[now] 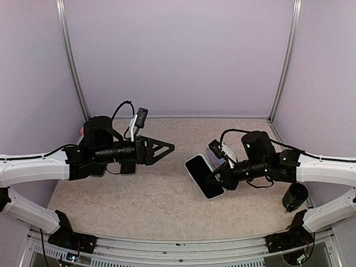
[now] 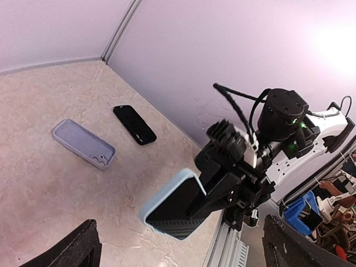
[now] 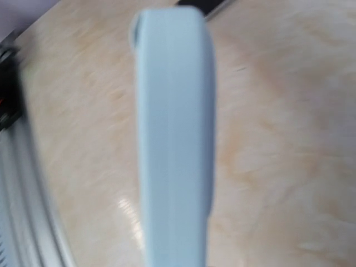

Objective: Put the phone into the phone case
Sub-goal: Pass from the left arm to the right, then place the phone with the phone case at the center of the board.

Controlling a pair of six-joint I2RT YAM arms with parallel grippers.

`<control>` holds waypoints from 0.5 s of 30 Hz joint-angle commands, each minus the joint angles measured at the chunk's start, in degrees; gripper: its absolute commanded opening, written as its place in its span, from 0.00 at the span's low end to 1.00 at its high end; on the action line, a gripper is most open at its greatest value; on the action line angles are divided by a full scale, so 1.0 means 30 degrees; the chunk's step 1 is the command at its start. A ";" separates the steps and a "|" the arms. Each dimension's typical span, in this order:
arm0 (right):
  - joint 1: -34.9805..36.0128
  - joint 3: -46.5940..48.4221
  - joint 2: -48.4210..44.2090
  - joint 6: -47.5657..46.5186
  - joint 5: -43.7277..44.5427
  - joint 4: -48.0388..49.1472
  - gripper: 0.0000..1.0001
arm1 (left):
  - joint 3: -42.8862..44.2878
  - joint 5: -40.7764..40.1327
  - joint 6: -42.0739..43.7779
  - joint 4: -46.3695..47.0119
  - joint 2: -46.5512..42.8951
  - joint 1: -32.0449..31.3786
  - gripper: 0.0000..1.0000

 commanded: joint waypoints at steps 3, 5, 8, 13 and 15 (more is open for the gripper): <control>-0.0281 -0.0603 -0.1451 0.2007 0.3875 0.2371 0.00 | -0.0267 -0.0681 -0.1164 0.1600 0.1206 -0.0990 0.99; -0.0382 -0.0772 -0.1460 0.2419 0.4426 0.2542 0.00 | -0.0010 -0.0733 -0.1137 0.1783 0.1707 -0.1275 0.99; -0.0632 -0.0820 -0.1294 0.3030 0.4998 0.2554 0.00 | -0.0117 -0.0464 -0.1119 0.2722 0.2323 -0.1598 0.99; -0.1117 -0.0950 -0.1285 0.4182 0.5431 0.2284 0.00 | -0.0383 0.0081 -0.1514 0.4563 0.2964 -0.1673 0.99; -0.1189 -0.0989 -0.1453 0.4451 0.5430 0.2175 0.00 | -0.0234 0.0266 -0.1592 0.4940 0.3282 -0.1684 0.99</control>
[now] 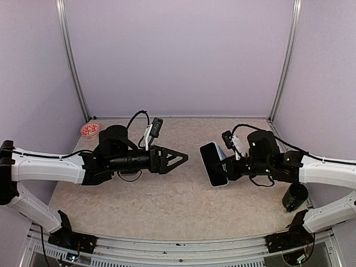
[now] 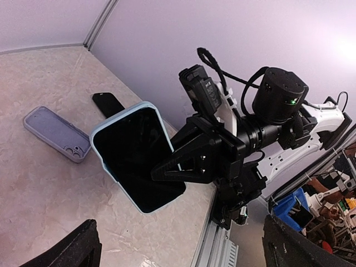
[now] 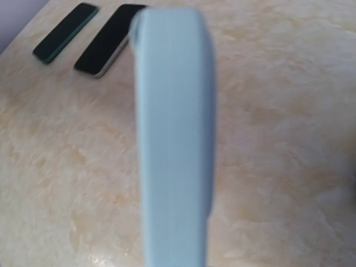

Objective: Put the phone into the phone case
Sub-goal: Place the phone with the phone case at the center of the board.

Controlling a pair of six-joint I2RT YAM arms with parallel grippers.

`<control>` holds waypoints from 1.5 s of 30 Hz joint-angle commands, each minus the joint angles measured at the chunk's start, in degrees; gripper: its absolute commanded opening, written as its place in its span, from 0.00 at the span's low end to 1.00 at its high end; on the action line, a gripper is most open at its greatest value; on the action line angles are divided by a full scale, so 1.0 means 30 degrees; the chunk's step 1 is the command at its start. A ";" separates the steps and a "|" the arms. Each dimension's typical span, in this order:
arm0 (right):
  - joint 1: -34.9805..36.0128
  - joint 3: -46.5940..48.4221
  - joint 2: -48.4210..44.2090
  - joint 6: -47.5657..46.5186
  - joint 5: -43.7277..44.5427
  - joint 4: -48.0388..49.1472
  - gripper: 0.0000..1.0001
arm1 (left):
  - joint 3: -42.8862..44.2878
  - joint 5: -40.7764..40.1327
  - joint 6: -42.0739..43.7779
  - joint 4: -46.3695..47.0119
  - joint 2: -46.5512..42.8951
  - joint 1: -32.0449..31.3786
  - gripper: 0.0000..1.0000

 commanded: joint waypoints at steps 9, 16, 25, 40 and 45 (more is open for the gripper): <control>-0.0302 -0.0242 -0.1389 0.1955 0.0494 0.0468 0.00 | 0.0652 0.0951 -0.0590 0.3189 0.1582 -0.0143 0.99; -0.0294 -0.0555 -0.1964 0.2118 0.0174 0.0632 0.00 | 0.0700 0.0596 -0.0004 0.2411 0.1170 -0.0120 0.99; -0.0342 0.0106 -0.1521 0.1966 -0.0131 0.0666 0.00 | -0.0384 -0.0214 0.0302 0.1273 -0.0614 0.0310 0.99; -0.0338 0.1069 -0.1008 0.1908 -0.0241 -0.0171 0.00 | -0.2200 -0.4794 -0.0953 -0.1259 -0.2665 0.0560 0.99; -0.0342 0.0827 -0.1234 0.2205 0.0099 0.0104 0.00 | -0.2596 -0.4977 -0.1322 -0.1091 -0.2829 0.0759 0.99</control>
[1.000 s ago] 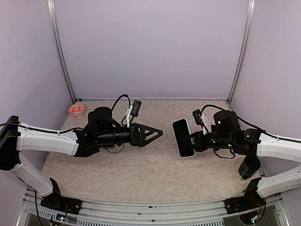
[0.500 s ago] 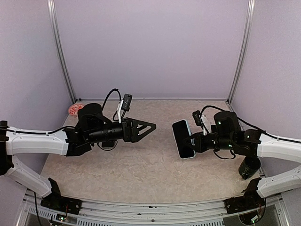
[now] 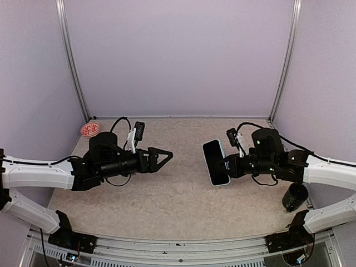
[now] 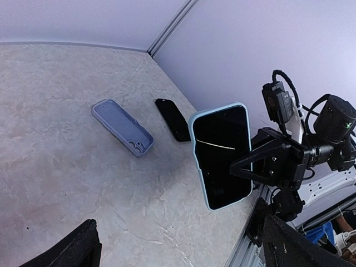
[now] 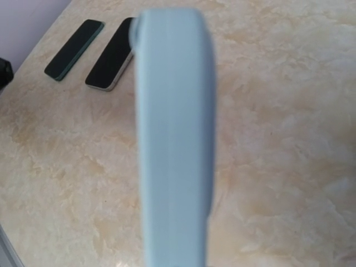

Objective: Put the phone into the phone case
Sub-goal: Place the phone with the phone case at the center of the board.

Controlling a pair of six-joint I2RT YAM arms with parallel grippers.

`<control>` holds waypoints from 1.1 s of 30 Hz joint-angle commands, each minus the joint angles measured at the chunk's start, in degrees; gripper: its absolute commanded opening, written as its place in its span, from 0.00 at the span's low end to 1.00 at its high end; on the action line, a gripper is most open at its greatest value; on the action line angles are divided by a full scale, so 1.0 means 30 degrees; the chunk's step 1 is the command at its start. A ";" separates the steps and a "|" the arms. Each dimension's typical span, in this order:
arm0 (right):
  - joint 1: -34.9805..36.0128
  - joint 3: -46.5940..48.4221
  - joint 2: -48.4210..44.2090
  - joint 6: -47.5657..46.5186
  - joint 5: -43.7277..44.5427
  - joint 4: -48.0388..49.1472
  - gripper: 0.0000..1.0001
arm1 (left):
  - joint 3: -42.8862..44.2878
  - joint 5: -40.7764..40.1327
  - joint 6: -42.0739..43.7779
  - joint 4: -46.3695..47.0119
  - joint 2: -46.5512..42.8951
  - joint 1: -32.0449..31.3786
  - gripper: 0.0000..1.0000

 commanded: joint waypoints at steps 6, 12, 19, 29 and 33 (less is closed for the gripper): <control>-0.0164 0.2069 0.0040 0.0015 0.0073 -0.0492 0.00 | -0.1106 0.0421 -0.2189 0.2675 -0.0005 0.1087 0.99; -0.0222 0.1736 -0.0338 0.0162 -0.0419 0.0116 0.00 | -0.1595 0.0582 -0.3110 0.3537 0.0603 0.1129 0.99; -0.0222 0.1135 -0.0287 0.0510 -0.1308 0.1179 0.00 | -0.1942 0.0493 -0.2359 0.3291 -0.0440 0.1141 0.99; -0.0280 0.1418 0.0530 0.0070 -0.2994 0.1671 0.00 | -0.0472 0.1353 -0.0012 0.1364 -0.1460 0.1435 0.99; -0.0352 0.1102 0.0139 -0.0235 -0.2989 0.2014 0.00 | -0.0452 0.1721 -0.0668 0.1642 -0.1383 0.1788 0.99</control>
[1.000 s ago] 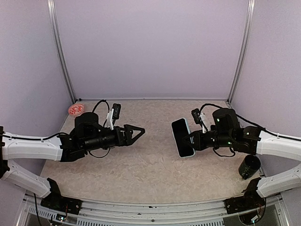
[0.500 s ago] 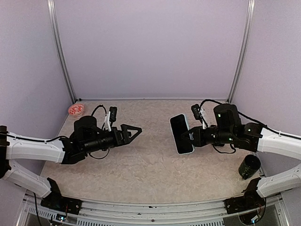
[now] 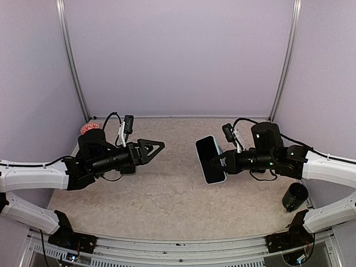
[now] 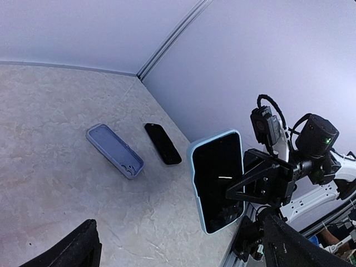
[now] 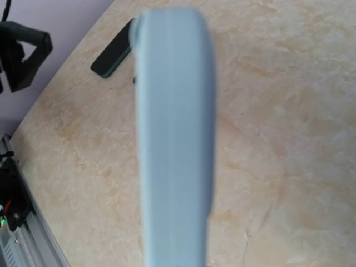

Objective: Put the phone into the phone case
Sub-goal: Place the phone with the phone case at the center of the board.

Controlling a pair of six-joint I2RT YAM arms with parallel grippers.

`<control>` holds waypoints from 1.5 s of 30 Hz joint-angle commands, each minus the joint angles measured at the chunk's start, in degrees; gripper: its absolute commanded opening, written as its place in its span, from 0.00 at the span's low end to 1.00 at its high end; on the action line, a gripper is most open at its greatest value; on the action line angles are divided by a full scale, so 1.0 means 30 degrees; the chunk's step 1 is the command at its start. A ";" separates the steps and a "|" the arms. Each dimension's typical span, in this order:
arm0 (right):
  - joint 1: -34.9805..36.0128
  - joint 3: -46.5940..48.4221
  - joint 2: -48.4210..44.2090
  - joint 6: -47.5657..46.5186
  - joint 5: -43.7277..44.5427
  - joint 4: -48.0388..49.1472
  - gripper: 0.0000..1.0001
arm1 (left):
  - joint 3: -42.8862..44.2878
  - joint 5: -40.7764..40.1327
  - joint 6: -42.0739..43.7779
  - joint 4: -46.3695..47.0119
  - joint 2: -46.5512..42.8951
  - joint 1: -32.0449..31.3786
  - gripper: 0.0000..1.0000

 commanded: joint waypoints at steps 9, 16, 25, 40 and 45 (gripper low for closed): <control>-0.0519 -0.0792 -0.1585 0.0008 -0.1655 0.3232 0.00 | -0.0119 -0.0084 -0.1185 0.0754 0.0315 0.0288 0.93; -0.0490 -0.0917 -0.1248 -0.0042 -0.1895 0.3991 0.00 | 0.3256 -0.2644 -0.3450 -0.3474 0.4439 -0.0171 0.94; -0.0449 -0.0467 -0.0228 -0.0433 -0.1219 0.3991 0.00 | 0.9096 -0.4443 -0.3224 -0.7295 0.9919 -0.2334 0.93; -0.0296 0.0392 0.2238 -0.1514 -0.0296 0.3222 0.00 | 1.2194 -0.4756 -0.2621 -0.8869 1.2082 -0.3228 0.92; -0.0282 0.0279 0.1911 -0.1577 0.0618 0.2884 0.00 | 1.1866 -0.5708 -0.2630 -0.9535 1.2067 -0.3084 0.93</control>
